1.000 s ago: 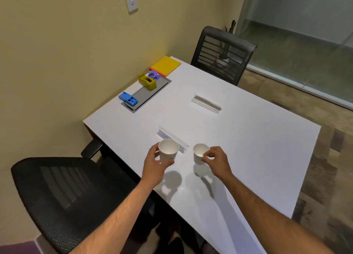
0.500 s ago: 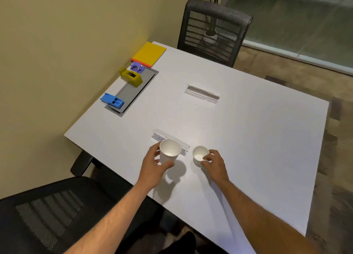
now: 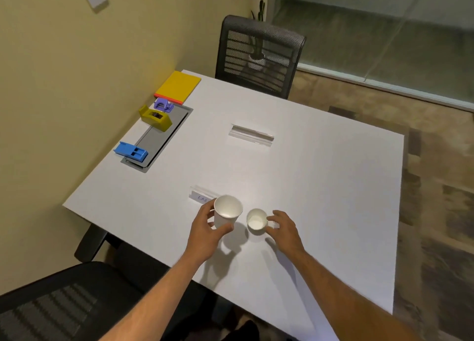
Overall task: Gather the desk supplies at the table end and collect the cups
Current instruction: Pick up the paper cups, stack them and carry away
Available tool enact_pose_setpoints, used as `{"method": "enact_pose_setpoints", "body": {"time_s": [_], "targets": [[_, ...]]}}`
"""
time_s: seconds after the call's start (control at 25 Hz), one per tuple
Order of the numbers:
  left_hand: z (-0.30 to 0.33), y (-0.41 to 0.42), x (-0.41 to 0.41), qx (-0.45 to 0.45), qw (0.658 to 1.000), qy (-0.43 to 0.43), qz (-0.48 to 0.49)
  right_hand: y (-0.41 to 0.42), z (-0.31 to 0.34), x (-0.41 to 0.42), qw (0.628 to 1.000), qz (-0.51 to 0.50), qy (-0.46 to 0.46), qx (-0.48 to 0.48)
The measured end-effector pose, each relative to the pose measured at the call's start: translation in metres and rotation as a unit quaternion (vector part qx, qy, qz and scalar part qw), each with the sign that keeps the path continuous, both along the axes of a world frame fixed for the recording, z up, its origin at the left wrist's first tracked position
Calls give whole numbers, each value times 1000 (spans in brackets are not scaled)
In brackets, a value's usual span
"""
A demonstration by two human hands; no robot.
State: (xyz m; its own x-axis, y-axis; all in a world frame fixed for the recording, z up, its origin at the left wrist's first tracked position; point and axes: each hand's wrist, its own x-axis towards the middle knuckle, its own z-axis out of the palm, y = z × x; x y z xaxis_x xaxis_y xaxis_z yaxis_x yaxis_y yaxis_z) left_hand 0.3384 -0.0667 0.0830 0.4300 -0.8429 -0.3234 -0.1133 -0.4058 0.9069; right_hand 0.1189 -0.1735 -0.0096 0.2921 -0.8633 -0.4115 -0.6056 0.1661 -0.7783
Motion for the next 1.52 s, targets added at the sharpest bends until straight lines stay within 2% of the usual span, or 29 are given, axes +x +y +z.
{"method": "enact_pose_setpoints", "body": {"time_s": [0.28,0.56,0.76,1.0,1.28,1.52], "targets": [[8,-11,-83,-34,998,15,-51,21,95,-62,995,-34,-98,10],[35,-2,-240,-89,985,22,-146,62,155,-210,987,18,-144,-76],[48,20,-358,-104,982,34,-156,91,159,-331,983,41,-139,-113],[55,27,-467,-106,983,38,-146,89,172,-428,981,36,-91,-167],[54,-46,-543,-104,975,36,-194,27,185,-514,982,29,-63,-177],[24,-170,-595,-90,976,26,-197,-99,159,-565,988,36,-66,-137]]}}
